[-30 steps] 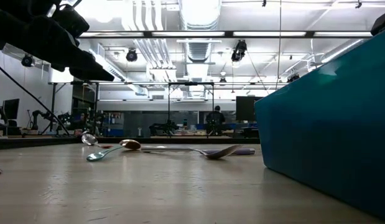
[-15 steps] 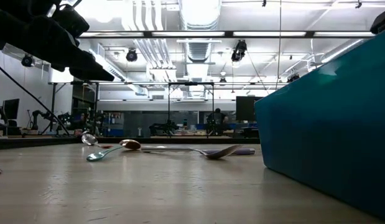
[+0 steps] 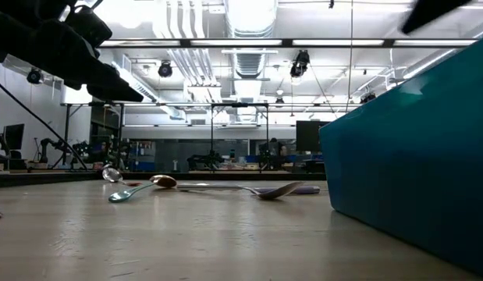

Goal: Pick & Place Food Item
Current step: Put the brown seasoning bottle into the blue bin

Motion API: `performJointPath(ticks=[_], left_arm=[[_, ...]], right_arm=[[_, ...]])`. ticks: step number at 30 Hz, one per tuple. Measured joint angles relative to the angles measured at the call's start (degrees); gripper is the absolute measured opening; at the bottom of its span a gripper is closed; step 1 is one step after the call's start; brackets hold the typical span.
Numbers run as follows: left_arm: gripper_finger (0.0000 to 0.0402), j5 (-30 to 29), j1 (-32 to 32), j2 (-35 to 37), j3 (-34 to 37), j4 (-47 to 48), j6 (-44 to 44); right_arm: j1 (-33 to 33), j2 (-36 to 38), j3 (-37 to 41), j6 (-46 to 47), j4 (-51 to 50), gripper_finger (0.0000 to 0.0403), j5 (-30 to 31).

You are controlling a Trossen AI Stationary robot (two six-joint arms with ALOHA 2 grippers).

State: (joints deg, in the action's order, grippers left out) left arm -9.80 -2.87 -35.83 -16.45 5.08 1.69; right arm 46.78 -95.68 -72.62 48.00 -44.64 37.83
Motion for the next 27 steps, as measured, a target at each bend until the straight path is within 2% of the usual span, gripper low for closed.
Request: performJointPath(ticks=[7, 11, 16, 23, 27], left_arm=[[0.0392, 0.0, 0.0, 0.0, 0.0, 0.7, 0.0], [0.0392, 0.0, 0.0, 0.0, 0.0, 1.3, 0.0], [0.0392, 0.0, 0.0, 0.0, 0.0, 1.2, 0.0], [0.0393, 0.0, 0.0, 0.0, 0.0, 1.2, -0.2], [0.0393, 0.0, 0.0, 0.0, 0.0, 1.2, -0.2]], right_arm=[[-5.3, 0.9, 0.1, -19.4, 8.6, 0.0385, 1.4], [-9.2, 1.1, 0.1, -28.0, 16.1, 0.0385, -0.6], [-14.9, 1.1, 0.2, -37.5, 23.8, 0.0385, -6.7], [-23.7, 1.1, 1.6, -46.2, 36.1, 0.0385, -18.7], [-28.3, 1.0, 2.7, -50.1, 39.3, 0.0385, -25.3]])
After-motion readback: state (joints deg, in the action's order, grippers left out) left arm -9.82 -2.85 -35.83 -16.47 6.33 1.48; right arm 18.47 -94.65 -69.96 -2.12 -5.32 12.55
